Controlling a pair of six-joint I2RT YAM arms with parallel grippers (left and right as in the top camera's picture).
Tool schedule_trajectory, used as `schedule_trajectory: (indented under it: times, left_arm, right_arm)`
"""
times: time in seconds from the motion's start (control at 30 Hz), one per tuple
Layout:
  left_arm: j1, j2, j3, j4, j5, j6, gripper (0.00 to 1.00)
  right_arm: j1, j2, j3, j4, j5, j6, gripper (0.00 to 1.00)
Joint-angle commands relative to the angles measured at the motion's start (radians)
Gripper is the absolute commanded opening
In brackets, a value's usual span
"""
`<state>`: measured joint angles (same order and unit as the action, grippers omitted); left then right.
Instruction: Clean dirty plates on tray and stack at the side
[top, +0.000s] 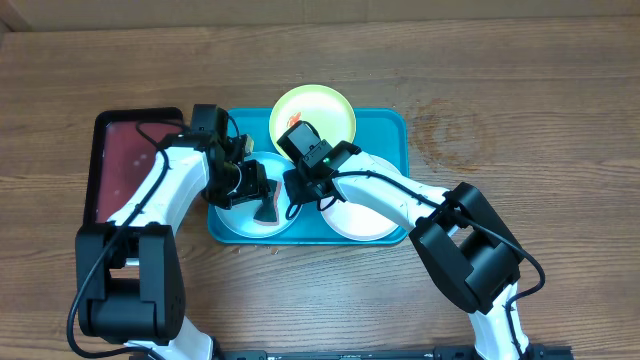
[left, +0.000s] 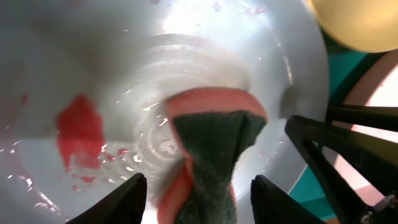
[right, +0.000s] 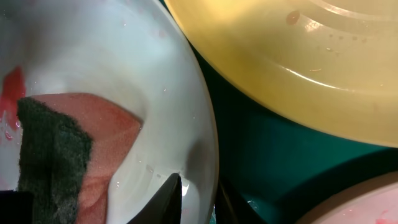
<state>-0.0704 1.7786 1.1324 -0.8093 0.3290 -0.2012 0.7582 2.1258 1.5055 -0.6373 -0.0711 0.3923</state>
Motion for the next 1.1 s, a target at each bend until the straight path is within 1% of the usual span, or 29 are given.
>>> schedule_trajectory:
  times: [0.0, 0.17, 0.27, 0.33, 0.37, 0.53, 0.63, 0.73, 0.77, 0.8, 0.83, 0.87, 1.07]
  left_arm:
    - [-0.036, 0.0, -0.017, 0.026, -0.01, 0.021, 0.56]
    - [-0.069, 0.0, -0.051, 0.062, -0.045, -0.006, 0.55]
    - [-0.068, 0.0, -0.051, 0.056, -0.084, -0.016, 0.5]
    - [-0.067, 0.0, -0.052, 0.054, -0.119, -0.017, 0.42]
    - [-0.067, 0.0, -0.053, 0.054, -0.138, -0.017, 0.4]
    - [-0.068, 0.0, -0.084, 0.076, -0.155, -0.051, 0.4]
    - [-0.068, 0.0, -0.108, 0.107, -0.124, -0.059, 0.42]
    - [-0.068, 0.0, -0.111, 0.114, -0.142, -0.058, 0.27]
    - [-0.068, 0.0, -0.111, 0.116, -0.164, -0.058, 0.22]
    - [-0.066, 0.0, -0.111, 0.116, -0.192, -0.058, 0.13]
    - [-0.066, 0.0, -0.111, 0.114, -0.226, -0.058, 0.07]
    - [-0.066, 0.0, -0.11, 0.109, -0.269, -0.057, 0.04]
    - [-0.061, 0.0, -0.11, 0.084, -0.603, -0.063, 0.04]
  right_arm:
    - [-0.001, 0.013, 0.019, 0.004, -0.001, 0.005, 0.2]
    - [-0.001, 0.013, 0.019, 0.001, -0.001, 0.005, 0.19]
    - [-0.001, 0.013, 0.019, 0.001, -0.001, 0.005, 0.18]
    - [-0.001, 0.013, 0.019, 0.001, -0.001, 0.005, 0.18]
    - [-0.002, 0.013, 0.019, 0.001, -0.001, 0.005, 0.17]
    - [-0.002, 0.013, 0.019, 0.002, -0.001, 0.005, 0.17]
    - [-0.002, 0.013, 0.019, 0.001, -0.001, 0.005, 0.17]
    - [-0.002, 0.013, 0.02, 0.001, -0.001, 0.005, 0.17]
    - [-0.002, 0.013, 0.02, 0.001, -0.001, 0.005, 0.17]
    - [-0.002, 0.013, 0.02, 0.001, -0.001, 0.004, 0.17]
    - [-0.002, 0.013, 0.02, 0.001, 0.0, 0.004, 0.17]
    - [-0.002, 0.013, 0.02, 0.001, 0.0, 0.004, 0.17]
    - [-0.002, 0.013, 0.02, 0.001, 0.0, 0.004, 0.17]
